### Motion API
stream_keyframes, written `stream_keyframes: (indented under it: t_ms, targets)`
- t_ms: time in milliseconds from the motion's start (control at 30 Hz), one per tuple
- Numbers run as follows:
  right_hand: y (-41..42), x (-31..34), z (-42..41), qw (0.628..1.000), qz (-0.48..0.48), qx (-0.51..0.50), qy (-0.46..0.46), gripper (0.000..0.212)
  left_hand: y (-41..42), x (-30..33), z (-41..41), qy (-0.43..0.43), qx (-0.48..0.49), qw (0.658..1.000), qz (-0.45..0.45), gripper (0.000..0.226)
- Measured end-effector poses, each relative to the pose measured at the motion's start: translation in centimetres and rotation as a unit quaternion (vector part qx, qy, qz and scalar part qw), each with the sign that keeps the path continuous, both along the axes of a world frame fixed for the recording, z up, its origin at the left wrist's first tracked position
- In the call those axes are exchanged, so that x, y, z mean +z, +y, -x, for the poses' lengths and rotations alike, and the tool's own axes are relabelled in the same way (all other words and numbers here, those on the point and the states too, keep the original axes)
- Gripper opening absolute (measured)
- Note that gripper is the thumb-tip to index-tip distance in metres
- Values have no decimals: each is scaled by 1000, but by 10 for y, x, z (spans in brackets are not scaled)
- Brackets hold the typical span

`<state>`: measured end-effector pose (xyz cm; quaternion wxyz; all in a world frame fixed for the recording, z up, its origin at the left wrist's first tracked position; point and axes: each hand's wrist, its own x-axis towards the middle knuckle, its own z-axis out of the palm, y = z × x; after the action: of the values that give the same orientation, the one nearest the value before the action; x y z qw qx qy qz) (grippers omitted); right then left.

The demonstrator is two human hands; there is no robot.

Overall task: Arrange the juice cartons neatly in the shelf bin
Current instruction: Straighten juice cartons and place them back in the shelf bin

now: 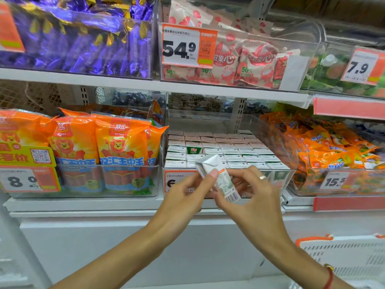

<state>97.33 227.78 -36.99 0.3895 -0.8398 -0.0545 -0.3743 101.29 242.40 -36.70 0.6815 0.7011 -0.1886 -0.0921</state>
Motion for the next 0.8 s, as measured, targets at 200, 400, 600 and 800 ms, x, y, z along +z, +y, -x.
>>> stream_keyframes:
  t_ms: [200, 400, 600, 800]
  targets:
    - [1, -5, -3, 992, 118, 37, 39, 40, 0, -6, -3, 107, -3, 993, 55, 30]
    - [-8, 8, -2, 976, -72, 160, 127, 19, 1, 3, -6, 35, 9, 998, 54, 18]
    - [-17, 9, 2, 944, -134, 220, 204, 66, 4, 0, -9, -99, -64, 993, 3, 18]
    - [-16, 8, 1, 968, -55, 184, 159, 62, 16, 2, -18, -253, 11, 958, -138, 47]
